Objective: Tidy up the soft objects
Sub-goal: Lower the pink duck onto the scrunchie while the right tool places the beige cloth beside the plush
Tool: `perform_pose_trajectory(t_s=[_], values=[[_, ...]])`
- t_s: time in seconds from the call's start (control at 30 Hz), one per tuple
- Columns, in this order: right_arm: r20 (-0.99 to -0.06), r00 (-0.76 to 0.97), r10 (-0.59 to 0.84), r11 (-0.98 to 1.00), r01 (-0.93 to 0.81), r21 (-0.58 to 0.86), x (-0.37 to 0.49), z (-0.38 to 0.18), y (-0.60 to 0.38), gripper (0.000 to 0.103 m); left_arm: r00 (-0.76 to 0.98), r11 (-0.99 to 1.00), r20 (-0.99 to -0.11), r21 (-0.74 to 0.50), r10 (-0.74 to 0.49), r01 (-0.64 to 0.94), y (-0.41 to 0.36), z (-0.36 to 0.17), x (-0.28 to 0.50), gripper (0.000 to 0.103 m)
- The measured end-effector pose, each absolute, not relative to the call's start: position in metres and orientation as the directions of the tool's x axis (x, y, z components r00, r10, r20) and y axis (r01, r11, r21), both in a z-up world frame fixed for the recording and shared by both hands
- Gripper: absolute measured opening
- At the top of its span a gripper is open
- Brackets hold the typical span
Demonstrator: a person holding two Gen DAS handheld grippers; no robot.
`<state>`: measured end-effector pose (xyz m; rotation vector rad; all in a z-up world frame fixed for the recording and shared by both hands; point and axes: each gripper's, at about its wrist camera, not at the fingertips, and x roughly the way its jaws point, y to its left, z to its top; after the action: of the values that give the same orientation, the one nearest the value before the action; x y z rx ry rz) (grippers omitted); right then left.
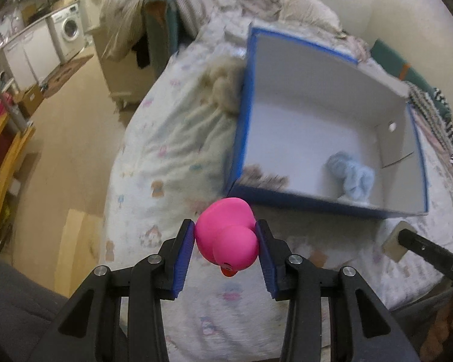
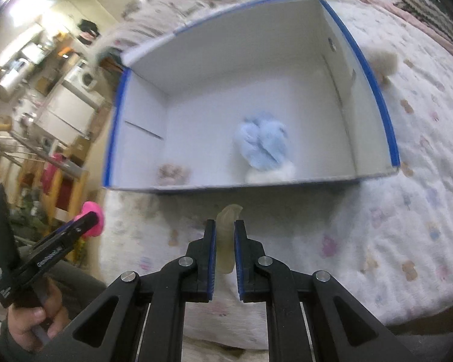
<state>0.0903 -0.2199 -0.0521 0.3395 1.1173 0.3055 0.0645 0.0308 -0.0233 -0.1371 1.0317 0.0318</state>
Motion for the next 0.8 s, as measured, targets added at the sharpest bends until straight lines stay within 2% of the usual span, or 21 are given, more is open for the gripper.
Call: perform_pose_trajectory(t_s=[0.33,0.6,0.8], values=[[-0.73,0.505,0.46,0.879,-0.142,0.456,0.105,-0.01,-0.216,0.013,0.595,0.998,-0.801,-0.068,-0.058,0.005,0.005,0.023,0.097,0.037],[-0.696,0.544,0.468,0.871,-0.154,0.466,0.139,0.001,-0.218,0.013,0.592,0.998,-0.803,-0.044,-0.06,0.042,-0.011,0.019,0.132,0.037],[-0.705,0.543,0.456,0.88,-0.158,0.448,0.163,-0.008,-0.212,0.013,0.58,0.998,-0.812,-0.024,-0.057,0.065,-0.024,0.004,0.159,0.037]])
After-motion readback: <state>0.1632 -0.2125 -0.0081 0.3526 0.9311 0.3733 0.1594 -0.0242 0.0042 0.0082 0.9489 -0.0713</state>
